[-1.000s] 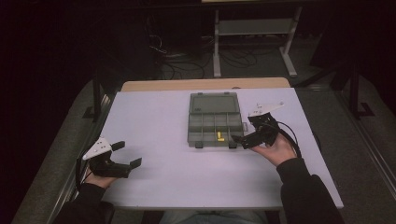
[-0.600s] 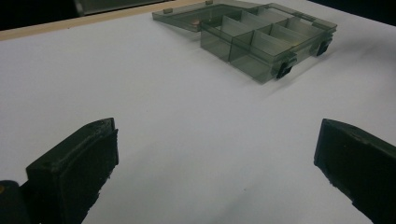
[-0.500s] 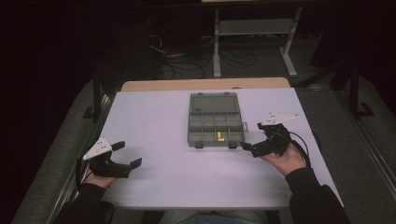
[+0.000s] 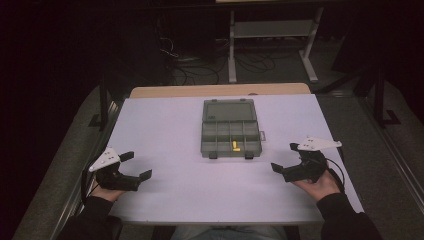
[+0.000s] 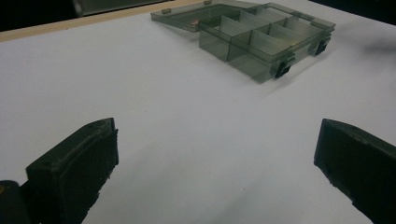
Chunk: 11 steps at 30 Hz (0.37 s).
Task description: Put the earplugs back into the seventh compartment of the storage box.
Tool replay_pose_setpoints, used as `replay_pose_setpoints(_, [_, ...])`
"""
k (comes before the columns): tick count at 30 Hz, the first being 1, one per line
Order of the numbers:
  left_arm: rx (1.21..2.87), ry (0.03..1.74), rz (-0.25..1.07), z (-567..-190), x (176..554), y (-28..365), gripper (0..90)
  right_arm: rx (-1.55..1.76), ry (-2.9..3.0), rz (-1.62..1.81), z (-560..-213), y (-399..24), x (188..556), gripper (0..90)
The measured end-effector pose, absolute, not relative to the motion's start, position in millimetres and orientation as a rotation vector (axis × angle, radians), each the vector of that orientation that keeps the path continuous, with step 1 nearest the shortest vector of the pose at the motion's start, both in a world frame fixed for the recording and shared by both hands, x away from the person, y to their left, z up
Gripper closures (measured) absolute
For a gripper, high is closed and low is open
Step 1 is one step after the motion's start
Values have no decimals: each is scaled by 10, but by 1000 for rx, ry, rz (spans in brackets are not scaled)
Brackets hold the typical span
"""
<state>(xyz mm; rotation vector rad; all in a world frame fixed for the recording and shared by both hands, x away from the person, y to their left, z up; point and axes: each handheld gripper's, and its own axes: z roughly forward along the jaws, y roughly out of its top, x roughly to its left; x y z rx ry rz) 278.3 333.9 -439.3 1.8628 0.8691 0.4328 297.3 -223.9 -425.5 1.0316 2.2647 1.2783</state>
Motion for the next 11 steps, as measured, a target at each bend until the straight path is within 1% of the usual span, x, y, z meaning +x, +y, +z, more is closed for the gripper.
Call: replay_pose_setpoints(11, [1867,866,436,-4391,2782,3332,0,1029,2233,1292,-4354,-2393,2860,0])
